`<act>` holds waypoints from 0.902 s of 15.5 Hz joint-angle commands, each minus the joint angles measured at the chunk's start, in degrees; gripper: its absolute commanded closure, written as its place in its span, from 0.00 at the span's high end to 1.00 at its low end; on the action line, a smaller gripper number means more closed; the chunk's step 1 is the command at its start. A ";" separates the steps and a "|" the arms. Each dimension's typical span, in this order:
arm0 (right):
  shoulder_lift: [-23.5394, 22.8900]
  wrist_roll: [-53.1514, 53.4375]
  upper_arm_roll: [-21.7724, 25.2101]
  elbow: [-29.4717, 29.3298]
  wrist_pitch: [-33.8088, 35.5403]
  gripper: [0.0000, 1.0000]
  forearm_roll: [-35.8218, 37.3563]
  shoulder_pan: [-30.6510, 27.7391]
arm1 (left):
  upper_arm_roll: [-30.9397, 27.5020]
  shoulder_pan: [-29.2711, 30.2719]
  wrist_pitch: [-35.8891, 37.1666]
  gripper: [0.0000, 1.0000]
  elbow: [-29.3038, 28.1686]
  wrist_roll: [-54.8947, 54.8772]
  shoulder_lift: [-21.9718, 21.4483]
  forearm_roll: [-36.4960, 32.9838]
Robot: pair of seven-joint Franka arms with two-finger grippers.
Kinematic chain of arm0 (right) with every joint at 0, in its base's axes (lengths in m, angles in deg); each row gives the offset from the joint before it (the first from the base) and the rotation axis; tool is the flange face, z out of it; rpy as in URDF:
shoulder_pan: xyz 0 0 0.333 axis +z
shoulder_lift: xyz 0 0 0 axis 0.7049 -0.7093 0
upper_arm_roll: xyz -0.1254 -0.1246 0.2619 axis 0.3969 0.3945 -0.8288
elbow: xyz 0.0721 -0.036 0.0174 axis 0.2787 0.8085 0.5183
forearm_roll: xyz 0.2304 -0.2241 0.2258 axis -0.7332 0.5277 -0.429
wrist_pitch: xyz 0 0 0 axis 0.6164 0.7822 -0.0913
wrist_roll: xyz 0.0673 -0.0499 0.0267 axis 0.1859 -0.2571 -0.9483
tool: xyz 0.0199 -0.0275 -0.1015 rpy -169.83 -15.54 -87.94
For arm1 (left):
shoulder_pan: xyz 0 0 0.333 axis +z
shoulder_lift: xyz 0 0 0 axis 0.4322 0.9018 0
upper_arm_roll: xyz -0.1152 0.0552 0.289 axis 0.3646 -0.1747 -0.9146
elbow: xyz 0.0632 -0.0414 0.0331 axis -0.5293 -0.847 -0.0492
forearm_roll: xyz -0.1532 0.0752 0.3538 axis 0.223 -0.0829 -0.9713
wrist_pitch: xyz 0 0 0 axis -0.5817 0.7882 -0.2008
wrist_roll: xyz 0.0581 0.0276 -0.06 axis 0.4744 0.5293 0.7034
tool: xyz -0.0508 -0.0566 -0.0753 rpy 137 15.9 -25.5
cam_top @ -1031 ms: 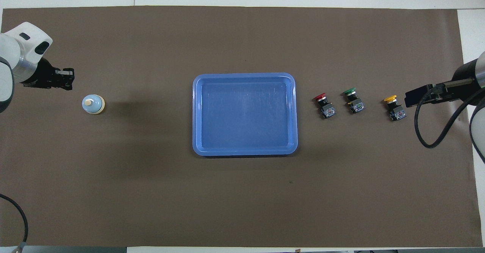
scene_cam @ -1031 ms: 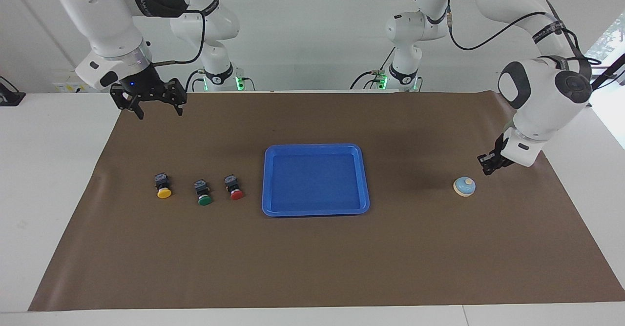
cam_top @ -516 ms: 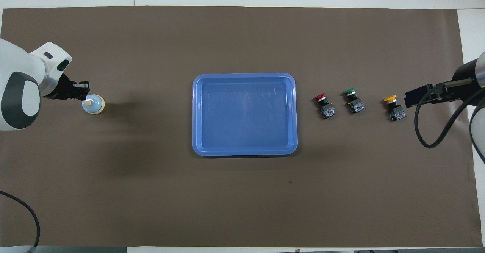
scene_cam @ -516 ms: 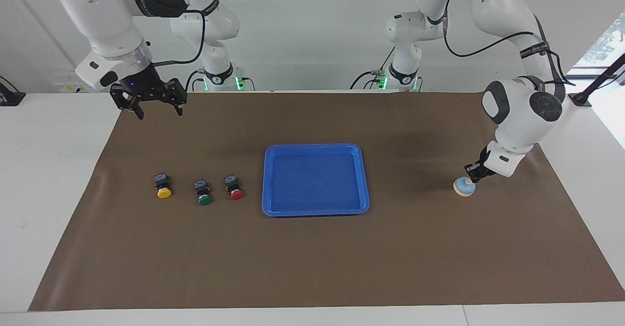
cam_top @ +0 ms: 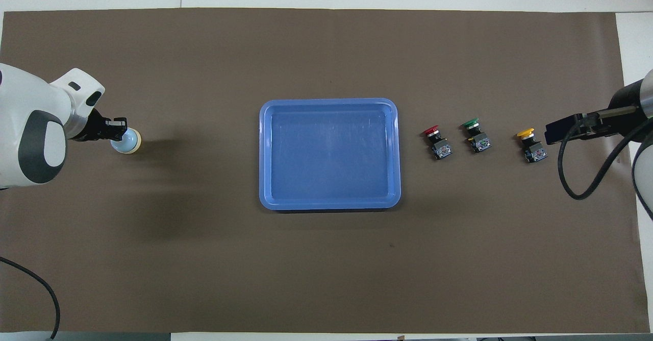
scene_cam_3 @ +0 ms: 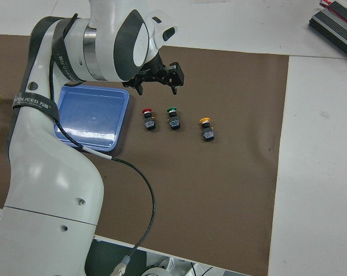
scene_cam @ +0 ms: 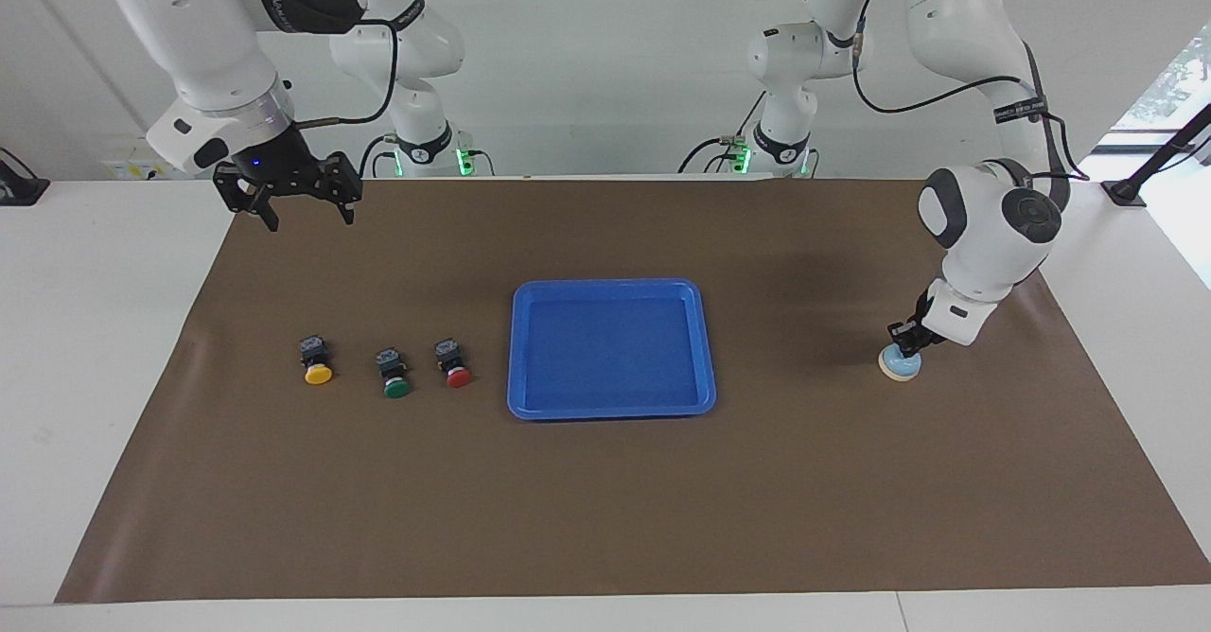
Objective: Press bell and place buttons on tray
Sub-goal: 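Press down on the silver bell with the left gripper, then lift the left gripper off the bell and draw it back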
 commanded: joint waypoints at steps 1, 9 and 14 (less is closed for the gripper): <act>-0.66 -1.23 0.00 -1.18 1.29 1.00 0.47 -0.18 | 0.10 1.82 -1.90 0.00 -2.61 -2.05 -1.09 0.54; -0.58 -1.14 0.00 -1.18 1.29 1.00 0.47 -0.18 | 0.54 0.77 25.84 1.00 18.99 -1.53 -2.93 1.68; -0.58 -1.23 0.00 -1.18 1.29 1.00 0.47 -0.18 | 1.68 0.24 37.47 1.00 22.88 -1.70 -10.65 1.68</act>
